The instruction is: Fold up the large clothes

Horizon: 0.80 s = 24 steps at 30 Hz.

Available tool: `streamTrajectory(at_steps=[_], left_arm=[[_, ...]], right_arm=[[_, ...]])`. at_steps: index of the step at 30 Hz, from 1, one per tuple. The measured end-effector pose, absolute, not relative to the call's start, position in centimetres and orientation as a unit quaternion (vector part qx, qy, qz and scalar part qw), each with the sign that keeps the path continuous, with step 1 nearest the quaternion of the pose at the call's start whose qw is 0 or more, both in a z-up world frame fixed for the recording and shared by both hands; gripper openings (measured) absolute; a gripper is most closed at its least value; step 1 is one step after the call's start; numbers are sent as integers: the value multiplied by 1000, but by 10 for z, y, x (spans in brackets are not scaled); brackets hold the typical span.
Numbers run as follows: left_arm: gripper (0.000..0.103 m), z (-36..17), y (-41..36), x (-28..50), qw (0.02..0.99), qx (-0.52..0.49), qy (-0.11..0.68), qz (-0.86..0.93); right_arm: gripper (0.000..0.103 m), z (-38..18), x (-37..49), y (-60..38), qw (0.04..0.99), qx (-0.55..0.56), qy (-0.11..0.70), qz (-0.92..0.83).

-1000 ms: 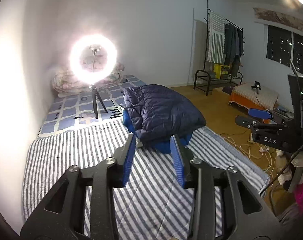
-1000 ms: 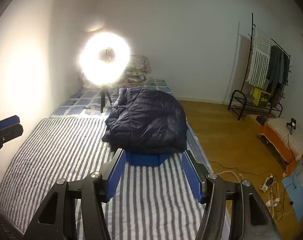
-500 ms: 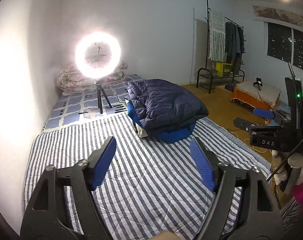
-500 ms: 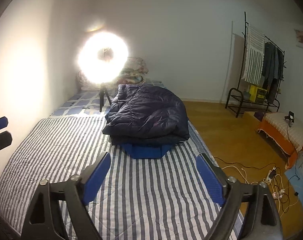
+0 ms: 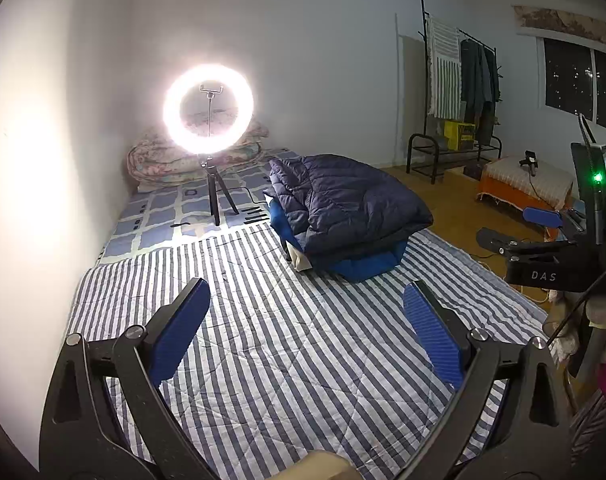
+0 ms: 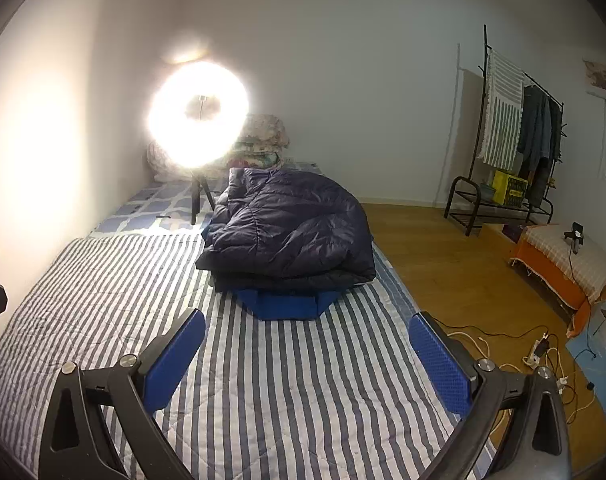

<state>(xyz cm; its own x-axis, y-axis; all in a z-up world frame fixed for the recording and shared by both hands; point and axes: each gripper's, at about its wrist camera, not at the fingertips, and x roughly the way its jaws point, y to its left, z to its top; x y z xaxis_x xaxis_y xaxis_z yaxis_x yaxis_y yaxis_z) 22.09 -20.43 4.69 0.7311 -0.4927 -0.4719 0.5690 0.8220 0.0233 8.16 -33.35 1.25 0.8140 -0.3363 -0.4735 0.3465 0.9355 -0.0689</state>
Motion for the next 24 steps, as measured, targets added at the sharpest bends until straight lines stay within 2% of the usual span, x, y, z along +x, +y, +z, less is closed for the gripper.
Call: streamTrajectory(at_steps=[24], left_arm=[[102, 39, -205, 220, 927, 90, 231, -282]], right_arm=[[103, 9, 81, -332, 953, 10, 246, -178]])
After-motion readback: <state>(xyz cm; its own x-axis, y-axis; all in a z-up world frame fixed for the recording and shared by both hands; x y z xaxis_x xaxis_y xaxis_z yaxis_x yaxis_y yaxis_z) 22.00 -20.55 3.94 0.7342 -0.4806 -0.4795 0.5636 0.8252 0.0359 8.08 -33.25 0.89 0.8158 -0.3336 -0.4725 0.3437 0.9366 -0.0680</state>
